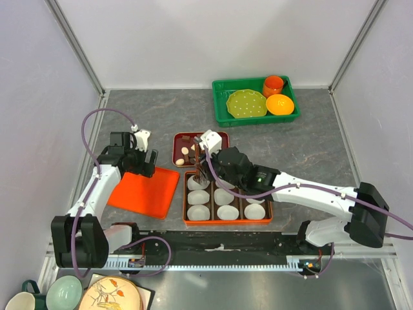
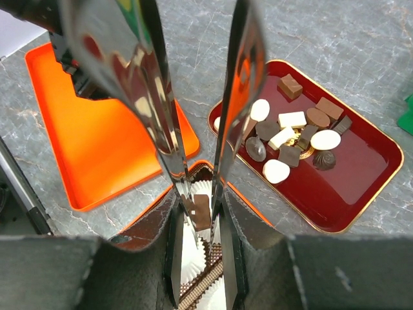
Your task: Pack the chocolate
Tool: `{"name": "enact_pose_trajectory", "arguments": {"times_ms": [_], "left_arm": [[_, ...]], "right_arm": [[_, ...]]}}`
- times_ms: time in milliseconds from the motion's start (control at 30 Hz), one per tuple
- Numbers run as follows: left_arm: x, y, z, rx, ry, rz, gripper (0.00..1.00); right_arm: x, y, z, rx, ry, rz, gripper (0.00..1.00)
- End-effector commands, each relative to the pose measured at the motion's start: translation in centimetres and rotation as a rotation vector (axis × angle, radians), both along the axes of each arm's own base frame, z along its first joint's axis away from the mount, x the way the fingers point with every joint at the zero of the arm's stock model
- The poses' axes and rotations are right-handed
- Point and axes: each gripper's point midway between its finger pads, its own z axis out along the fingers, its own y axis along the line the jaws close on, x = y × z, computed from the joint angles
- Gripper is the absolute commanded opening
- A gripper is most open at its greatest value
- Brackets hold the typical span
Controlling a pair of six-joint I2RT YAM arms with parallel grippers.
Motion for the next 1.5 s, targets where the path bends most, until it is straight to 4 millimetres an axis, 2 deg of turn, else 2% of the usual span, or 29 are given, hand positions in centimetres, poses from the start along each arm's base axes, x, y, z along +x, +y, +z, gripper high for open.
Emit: {"name": "enact_pose_trajectory", "arguments": {"times_ms": [0, 67, 233, 300, 433, 567, 700, 767, 800, 833, 867, 900, 933, 967, 1000, 1100, 1133, 1200, 1233, 1300, 1333, 1400, 1433, 1467], "left_arm": [[0.9, 0.2, 2.2, 0.016, -0.074, -0.014, 0.99], [0.8, 0.3, 2.2, 0.018, -0.072, -0.013, 0.99], [0.8, 0.4, 2.3, 0.027, -0.081, -0.016, 0.99], [0.8, 0.4, 2.5, 0.028, -0.087, -0.013, 0.99], [1.0, 0.6, 2.5, 0.03, -0.084, 0.0, 0.99], [1.0, 0.4, 2.5, 0.021, -0.085, -0.001, 0.99], [0.9, 0.4, 2.5, 0.02, -0.085, -0.004, 0.99], [1.0, 0.4, 2.5, 0.021, -0.087, -0.005, 0.99], [1.0, 0.3, 2.3, 0.019, -0.08, -0.005, 0.99], [1.0, 0.4, 2.4, 0.019, -0.08, -0.001, 0.99], [1.0, 0.4, 2.3, 0.02, -0.08, 0.001, 0.99], [1.0, 0.3, 2.3, 0.016, -0.078, 0.001, 0.99], [1.0, 0.3, 2.2, 0.015, -0.076, 0.0, 0.99], [1.0, 0.3, 2.2, 0.012, -0.076, -0.002, 0.99], [0.9, 0.2, 2.1, 0.011, -0.072, -0.003, 0.99], [1.0, 0.3, 2.0, 0.016, -0.072, -0.003, 0.99], [1.1, 0.3, 2.1, 0.018, -0.072, -0.005, 0.99], [1.1, 0.3, 2.2, 0.017, -0.076, -0.006, 0.99], [1.2, 0.3, 2.3, 0.017, -0.079, -0.008, 0.99], [1.2, 0.2, 2.4, 0.016, -0.083, -0.014, 0.99], [1.2, 0.2, 2.4, 0.017, -0.083, -0.016, 0.99], [1.2, 0.2, 2.3, 0.018, -0.081, -0.019, 0.99], [1.2, 0.2, 2.3, 0.018, -0.079, -0.02, 0.99], [1.2, 0.2, 2.1, 0.02, -0.075, -0.019, 0.99]], "right_arm": [[0.7, 0.7, 0.4, 0.044, -0.03, -0.019, 0.28], [0.7, 0.9, 0.3, 0.044, -0.033, -0.02, 0.29], [1.0, 0.9, -0.1, 0.037, -0.032, -0.03, 0.38], [1.0, 1.0, 0.1, 0.042, -0.033, -0.029, 0.46], [1.0, 1.1, 0.6, 0.046, -0.038, -0.025, 0.5], [1.1, 1.0, 2.5, 0.076, -0.06, -0.027, 0.5], [1.6, 0.6, 6.6, 0.136, -0.122, -0.055, 0.45], [2.1, 0.5, 7.8, 0.14, -0.151, -0.075, 0.45], [2.6, 0.7, 9.3, 0.148, -0.182, -0.082, 0.45], [2.9, 0.7, 9.6, 0.143, -0.197, -0.093, 0.45], [3.7, 1.0, 9.2, 0.124, -0.2, -0.107, 0.46], [4.4, 1.2, 10.2, 0.134, -0.215, -0.12, 0.46], [5.0, 1.4, 10.1, 0.13, -0.217, -0.125, 0.47], [6.2, 1.6, 9.3, 0.113, -0.211, -0.141, 0.48], [6.7, 1.9, 9.9, 0.124, -0.215, -0.14, 0.47], [9.3, 2.2, 9.2, 0.135, -0.204, -0.156, 0.47], [10.1, 2.6, 8.1, 0.116, -0.193, -0.161, 0.47], [11.9, 2.3, 8.1, 0.115, -0.198, -0.187, 0.47], [12.7, 2.6, 7.0, 0.097, -0.187, -0.193, 0.47], [14.4, 2.4, 6.9, 0.098, -0.191, -0.215, 0.47], [15.2, 2.7, 5.7, 0.083, -0.178, -0.216, 0.47], [16.5, 3.0, 6.1, 0.091, -0.187, -0.222, 0.47], [17.1, 3.6, 4.9, 0.073, -0.176, -0.216, 0.47], [17.6, 4.1, 5.7, 0.086, -0.189, -0.211, 0.48]]}}
